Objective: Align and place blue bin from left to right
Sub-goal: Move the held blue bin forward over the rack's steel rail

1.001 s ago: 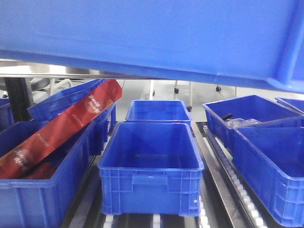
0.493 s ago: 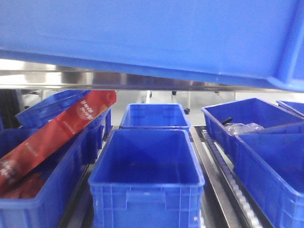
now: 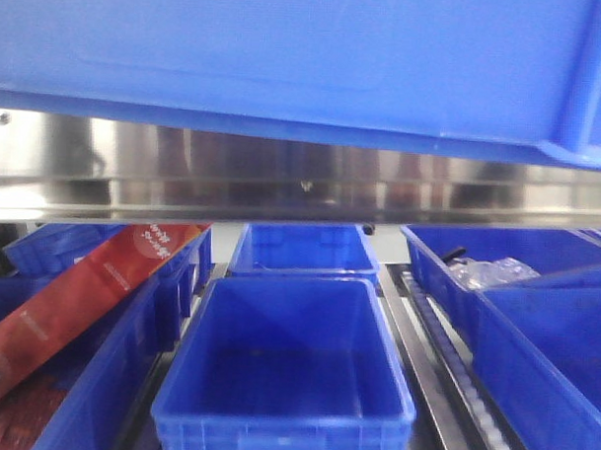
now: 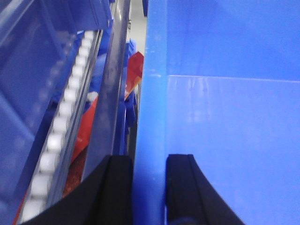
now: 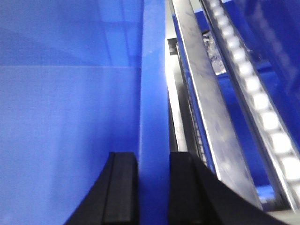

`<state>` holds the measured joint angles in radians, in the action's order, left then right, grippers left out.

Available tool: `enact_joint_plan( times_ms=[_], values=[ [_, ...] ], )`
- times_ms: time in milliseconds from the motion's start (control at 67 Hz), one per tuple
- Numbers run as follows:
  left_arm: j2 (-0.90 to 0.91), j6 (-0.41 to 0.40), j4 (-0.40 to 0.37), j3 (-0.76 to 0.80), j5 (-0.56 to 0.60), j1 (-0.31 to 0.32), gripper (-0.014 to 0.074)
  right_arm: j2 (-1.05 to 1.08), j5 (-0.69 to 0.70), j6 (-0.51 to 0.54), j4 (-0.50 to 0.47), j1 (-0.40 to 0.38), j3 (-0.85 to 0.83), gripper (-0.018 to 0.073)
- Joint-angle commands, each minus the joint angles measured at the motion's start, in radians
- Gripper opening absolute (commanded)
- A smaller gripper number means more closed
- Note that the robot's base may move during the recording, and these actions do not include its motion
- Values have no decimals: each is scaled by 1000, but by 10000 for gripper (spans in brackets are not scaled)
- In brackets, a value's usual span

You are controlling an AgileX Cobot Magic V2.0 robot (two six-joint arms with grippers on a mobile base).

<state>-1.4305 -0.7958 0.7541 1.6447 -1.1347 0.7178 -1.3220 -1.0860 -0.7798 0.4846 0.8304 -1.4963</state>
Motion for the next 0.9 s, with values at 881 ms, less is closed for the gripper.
enact_joint_plan(
  times_ms=[881],
  values=[
    [6, -17, 16, 13, 113, 15, -111, 8, 85, 3, -20, 11, -10, -80]
  ],
)
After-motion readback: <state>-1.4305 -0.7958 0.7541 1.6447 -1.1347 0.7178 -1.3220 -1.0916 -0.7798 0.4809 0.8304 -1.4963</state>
